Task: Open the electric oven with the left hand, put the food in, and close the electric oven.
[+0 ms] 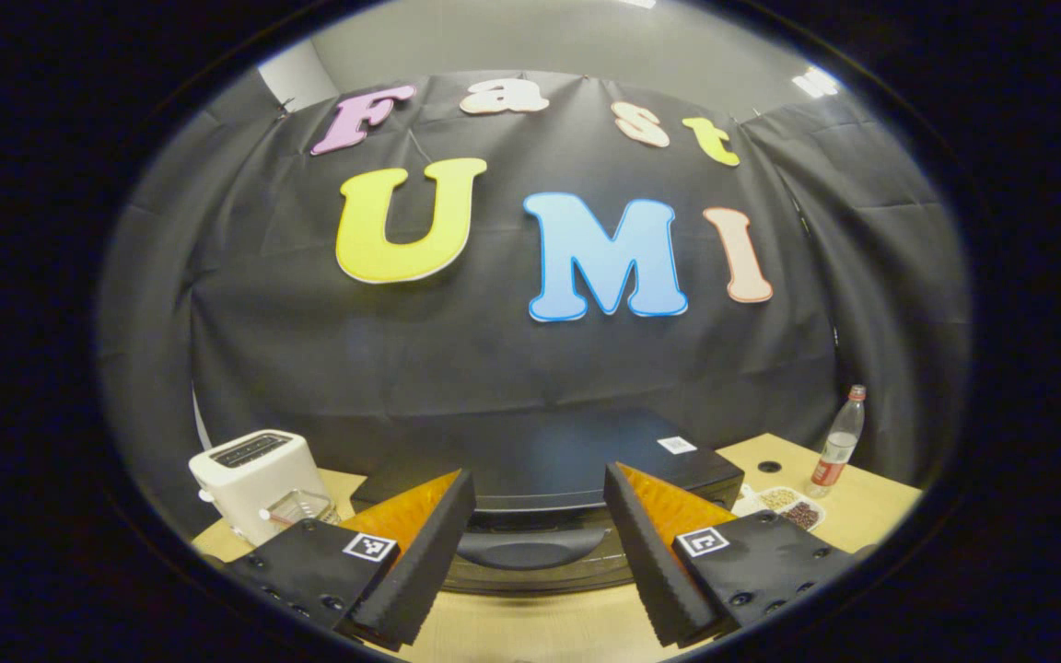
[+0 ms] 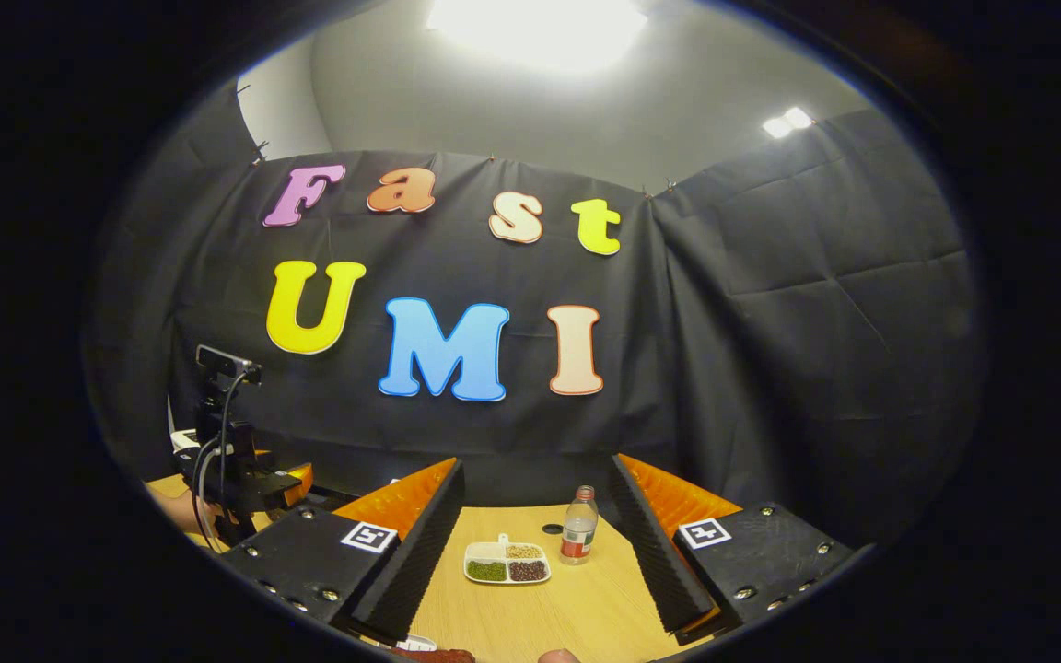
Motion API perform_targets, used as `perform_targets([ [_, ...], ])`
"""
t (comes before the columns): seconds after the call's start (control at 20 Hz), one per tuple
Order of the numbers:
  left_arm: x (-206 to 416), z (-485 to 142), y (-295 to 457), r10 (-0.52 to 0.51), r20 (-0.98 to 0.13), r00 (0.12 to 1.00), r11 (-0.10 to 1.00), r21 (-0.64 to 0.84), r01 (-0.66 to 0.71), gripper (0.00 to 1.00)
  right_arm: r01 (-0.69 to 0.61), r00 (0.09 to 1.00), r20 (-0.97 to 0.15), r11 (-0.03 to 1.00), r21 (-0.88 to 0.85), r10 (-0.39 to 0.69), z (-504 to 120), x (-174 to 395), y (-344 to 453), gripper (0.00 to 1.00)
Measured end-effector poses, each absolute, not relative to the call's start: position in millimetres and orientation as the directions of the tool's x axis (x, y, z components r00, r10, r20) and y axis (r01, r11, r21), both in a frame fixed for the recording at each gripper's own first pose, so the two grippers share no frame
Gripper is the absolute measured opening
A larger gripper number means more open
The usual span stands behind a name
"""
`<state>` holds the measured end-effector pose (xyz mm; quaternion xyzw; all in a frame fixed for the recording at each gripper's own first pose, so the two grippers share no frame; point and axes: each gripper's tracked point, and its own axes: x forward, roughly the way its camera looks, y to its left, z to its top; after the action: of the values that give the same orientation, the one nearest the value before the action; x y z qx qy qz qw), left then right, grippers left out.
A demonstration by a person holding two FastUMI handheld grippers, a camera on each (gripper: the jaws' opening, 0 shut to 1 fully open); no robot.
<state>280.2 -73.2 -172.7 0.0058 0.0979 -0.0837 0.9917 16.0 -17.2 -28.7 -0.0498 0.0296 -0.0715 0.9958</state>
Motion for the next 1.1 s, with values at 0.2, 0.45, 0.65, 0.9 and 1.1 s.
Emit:
perform_targets([
  [0.2,287,-208,-72,-0.152,-0.259,0.954,0.988,-0.002,0.156,0.99,0.168,0.981,-0.083,0.982,-0.082,-0.175,-35,12,-23,0.95],
  [0.45,291,-216,-68,-0.140,-0.262,0.955,0.989,0.001,0.145,0.95,0.184,0.976,-0.104,0.979,-0.084,-0.192,-38,8,-27,0.95],
  [0.65,287,-219,-67,-0.137,-0.247,0.959,0.990,-0.011,0.138,0.99,0.174,0.977,-0.111,0.981,-0.091,-0.184,-40,6,-24,0.95],
  [0.9,270,-221,-67,-0.136,-0.231,0.963,0.990,-0.012,0.137,0.92,0.167,0.978,-0.116,0.982,-0.084,-0.176,-42,2,-27,0.95],
  [1.1,247,-227,-65,-0.131,-0.240,0.962,0.991,-0.005,0.134,0.99,0.165,0.978,-0.118,0.983,-0.076,-0.173,-41,0,-32,0.95],
])
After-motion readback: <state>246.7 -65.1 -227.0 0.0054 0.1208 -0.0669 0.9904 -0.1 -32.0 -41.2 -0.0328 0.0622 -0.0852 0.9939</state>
